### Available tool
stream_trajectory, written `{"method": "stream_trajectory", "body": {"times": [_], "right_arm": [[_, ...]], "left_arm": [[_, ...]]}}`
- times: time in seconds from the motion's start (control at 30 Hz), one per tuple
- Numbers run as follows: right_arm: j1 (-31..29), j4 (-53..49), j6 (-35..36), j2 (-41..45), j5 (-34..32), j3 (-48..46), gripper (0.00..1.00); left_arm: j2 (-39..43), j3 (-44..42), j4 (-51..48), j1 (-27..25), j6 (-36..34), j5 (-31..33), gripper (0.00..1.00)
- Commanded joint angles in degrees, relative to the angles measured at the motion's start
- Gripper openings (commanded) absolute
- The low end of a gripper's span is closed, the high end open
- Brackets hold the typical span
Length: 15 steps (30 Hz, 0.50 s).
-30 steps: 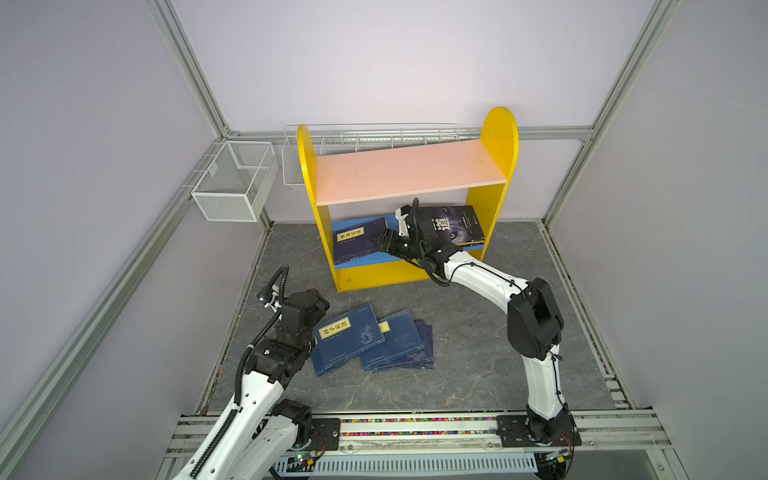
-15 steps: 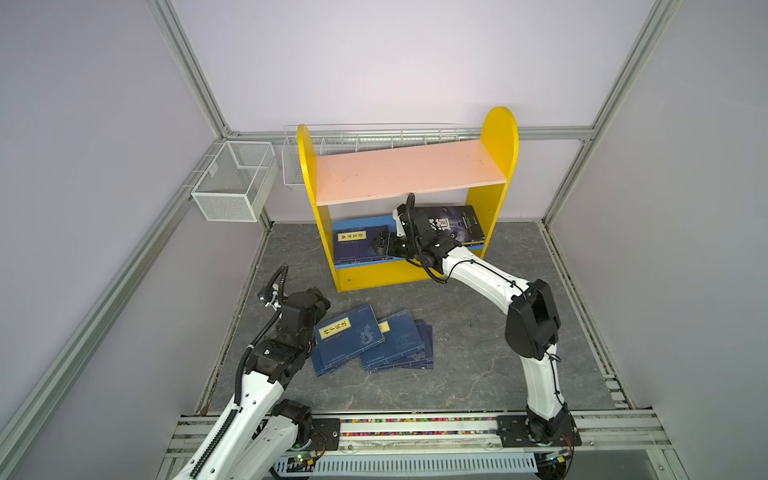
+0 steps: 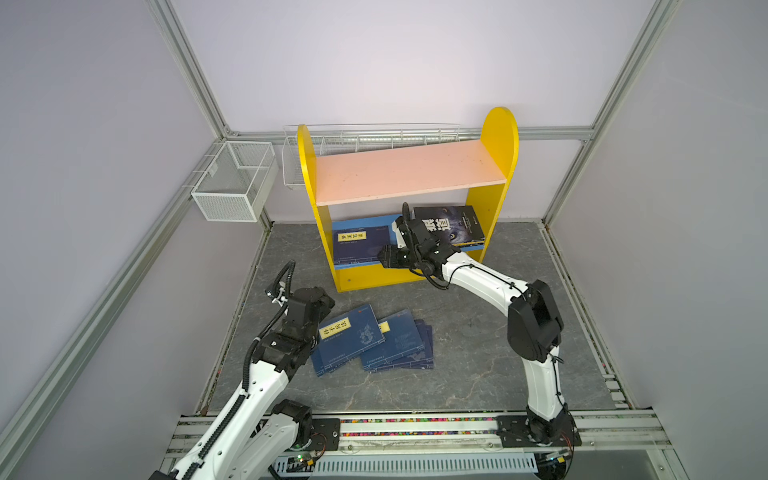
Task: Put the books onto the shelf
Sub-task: 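Lower the navy book flat onto the blue shelf with the right gripper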
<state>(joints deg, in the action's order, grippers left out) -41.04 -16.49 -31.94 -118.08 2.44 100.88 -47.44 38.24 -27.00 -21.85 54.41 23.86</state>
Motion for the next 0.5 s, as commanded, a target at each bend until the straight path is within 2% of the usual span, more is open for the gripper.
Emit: {"method": "stream_trajectory", "body": {"times": [0.0, 0.47], "right_arm": [[-0.3, -1.4, -0.3, 1.6, 0.0, -1.9, 0.57], [0.1, -2.9, 3.8, -3.4, 0.1, 5.9, 0.56]], "left_arm": [[-0.3, -0.3, 0.6, 0.3, 0.0, -0.2, 0.84], [0.8, -1.6, 0.4, 0.3, 0.0, -0.7, 0.84]]}}
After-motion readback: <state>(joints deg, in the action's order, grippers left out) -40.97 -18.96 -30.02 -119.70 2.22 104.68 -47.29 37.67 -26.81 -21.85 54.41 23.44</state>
